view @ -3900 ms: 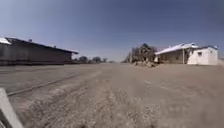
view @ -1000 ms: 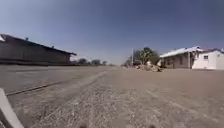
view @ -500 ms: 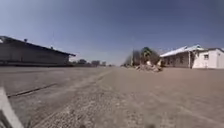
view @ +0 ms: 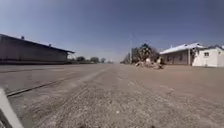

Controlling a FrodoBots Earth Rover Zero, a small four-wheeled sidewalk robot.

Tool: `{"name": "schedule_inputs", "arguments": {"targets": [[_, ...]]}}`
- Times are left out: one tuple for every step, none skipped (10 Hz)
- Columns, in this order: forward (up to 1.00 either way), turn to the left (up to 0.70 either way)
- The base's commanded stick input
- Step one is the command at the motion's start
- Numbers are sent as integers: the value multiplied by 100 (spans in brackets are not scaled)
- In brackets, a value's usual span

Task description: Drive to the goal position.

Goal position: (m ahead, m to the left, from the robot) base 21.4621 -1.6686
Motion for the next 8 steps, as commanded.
{"name": "schedule_inputs", "arguments": {"targets": [[70, 0], [70, 0], [70, 0], [70, 0], [70, 0], [70, 0], [70, 0], [70, 0]]}}
